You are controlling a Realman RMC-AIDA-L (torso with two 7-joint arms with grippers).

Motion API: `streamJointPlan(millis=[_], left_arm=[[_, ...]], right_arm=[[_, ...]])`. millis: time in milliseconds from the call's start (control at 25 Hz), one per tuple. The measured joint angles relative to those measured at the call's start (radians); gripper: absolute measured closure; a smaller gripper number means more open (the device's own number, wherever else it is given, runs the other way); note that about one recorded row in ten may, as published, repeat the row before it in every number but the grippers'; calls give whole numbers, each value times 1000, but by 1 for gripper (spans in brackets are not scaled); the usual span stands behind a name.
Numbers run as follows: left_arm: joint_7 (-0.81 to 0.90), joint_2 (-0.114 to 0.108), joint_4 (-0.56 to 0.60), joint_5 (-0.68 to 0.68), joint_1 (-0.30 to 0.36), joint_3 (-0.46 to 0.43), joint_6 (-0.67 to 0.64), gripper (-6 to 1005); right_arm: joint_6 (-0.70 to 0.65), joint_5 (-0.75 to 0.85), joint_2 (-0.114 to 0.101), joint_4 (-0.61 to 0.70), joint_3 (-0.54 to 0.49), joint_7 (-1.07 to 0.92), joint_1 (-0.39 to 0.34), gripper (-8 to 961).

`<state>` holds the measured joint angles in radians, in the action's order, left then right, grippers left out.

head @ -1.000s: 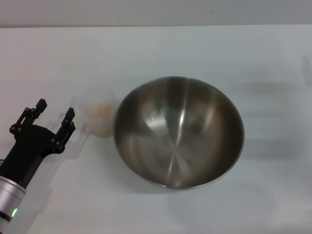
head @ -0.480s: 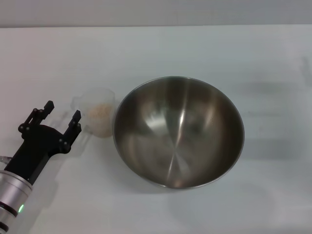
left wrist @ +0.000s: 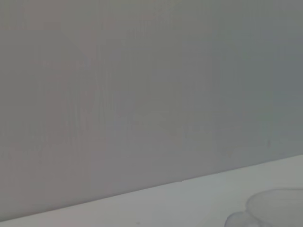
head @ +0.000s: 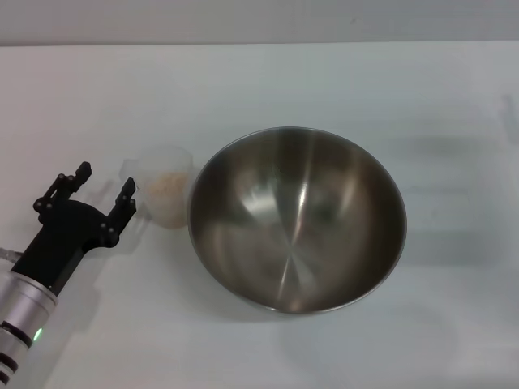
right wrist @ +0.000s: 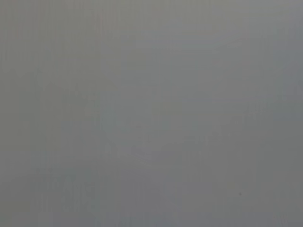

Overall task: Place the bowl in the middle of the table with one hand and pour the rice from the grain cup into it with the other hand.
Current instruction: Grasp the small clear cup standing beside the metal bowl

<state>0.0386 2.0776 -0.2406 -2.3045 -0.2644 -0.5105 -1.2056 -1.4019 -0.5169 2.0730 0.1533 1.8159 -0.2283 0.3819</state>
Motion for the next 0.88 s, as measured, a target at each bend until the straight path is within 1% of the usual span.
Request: streamJointPlan(millis=[560, 880], left_arm=[[-2, -2, 6, 1, -43, -39, 57, 428], [-2, -2, 8, 0, -67, -45, 88, 433]], right_arm=[[8, 0, 1, 0, 2, 0, 8, 228], [30, 0, 1, 0, 2, 0, 13, 228]])
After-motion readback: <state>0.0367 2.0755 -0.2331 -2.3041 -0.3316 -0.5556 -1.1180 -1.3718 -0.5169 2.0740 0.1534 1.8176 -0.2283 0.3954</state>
